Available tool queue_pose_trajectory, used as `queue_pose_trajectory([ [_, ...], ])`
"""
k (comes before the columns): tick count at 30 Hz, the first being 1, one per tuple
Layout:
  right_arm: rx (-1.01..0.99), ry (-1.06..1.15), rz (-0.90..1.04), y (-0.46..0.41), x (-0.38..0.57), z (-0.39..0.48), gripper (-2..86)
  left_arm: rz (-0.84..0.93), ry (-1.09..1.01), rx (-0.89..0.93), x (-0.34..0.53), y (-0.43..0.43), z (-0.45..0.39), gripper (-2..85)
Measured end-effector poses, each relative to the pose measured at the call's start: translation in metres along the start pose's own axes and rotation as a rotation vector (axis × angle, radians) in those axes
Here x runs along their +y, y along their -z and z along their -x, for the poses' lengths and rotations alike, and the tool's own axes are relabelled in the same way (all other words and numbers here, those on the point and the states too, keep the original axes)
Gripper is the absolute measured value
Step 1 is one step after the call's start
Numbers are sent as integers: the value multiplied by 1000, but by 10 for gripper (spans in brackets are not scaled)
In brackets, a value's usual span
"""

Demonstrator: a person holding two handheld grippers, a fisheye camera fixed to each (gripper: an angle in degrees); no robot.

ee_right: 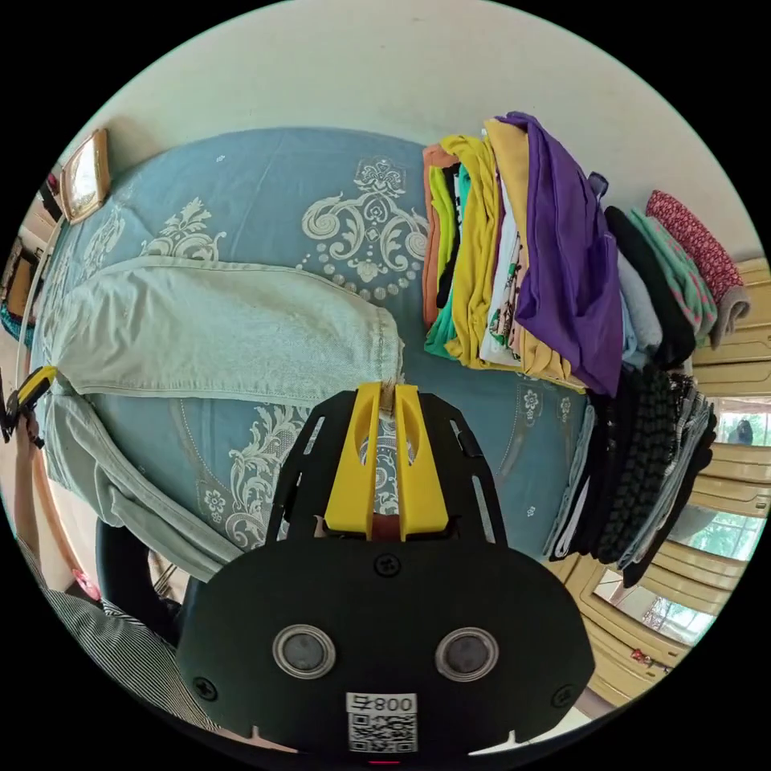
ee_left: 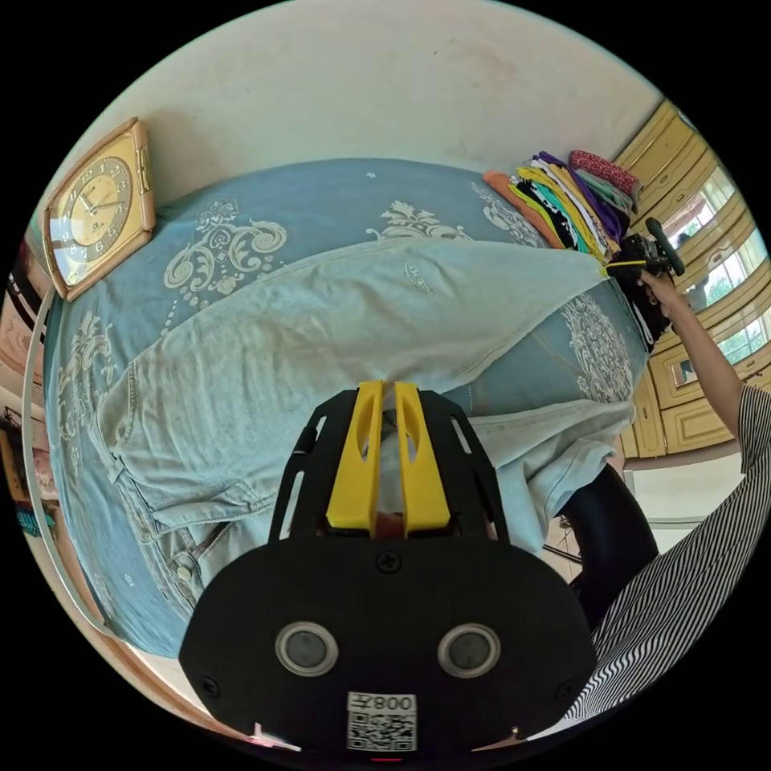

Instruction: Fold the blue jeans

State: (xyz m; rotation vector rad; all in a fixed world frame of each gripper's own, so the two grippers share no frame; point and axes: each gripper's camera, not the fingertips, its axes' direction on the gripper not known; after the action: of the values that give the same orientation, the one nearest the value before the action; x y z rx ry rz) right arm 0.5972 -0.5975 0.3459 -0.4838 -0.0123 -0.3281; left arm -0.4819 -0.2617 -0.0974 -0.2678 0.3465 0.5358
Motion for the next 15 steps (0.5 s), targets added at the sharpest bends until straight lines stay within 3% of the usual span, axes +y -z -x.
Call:
queue_pose_trajectory([
  [2, -32, -29, 118, -34, 0, -9, 41, 30, -8, 8, -3, -8, -8, 54],
  [4, 80, -98, 175, -57, 10, -17, 18, -6, -17, 30, -5, 0, -12, 61],
  [10, -14, -143, -83, -18, 13, -34, 54, -76, -45, -16, -44, 15, -9, 86],
  [15, 45, -8, -166, -1, -38, -8, 85, -42, -48, -85, -107, -10, -2, 101],
])
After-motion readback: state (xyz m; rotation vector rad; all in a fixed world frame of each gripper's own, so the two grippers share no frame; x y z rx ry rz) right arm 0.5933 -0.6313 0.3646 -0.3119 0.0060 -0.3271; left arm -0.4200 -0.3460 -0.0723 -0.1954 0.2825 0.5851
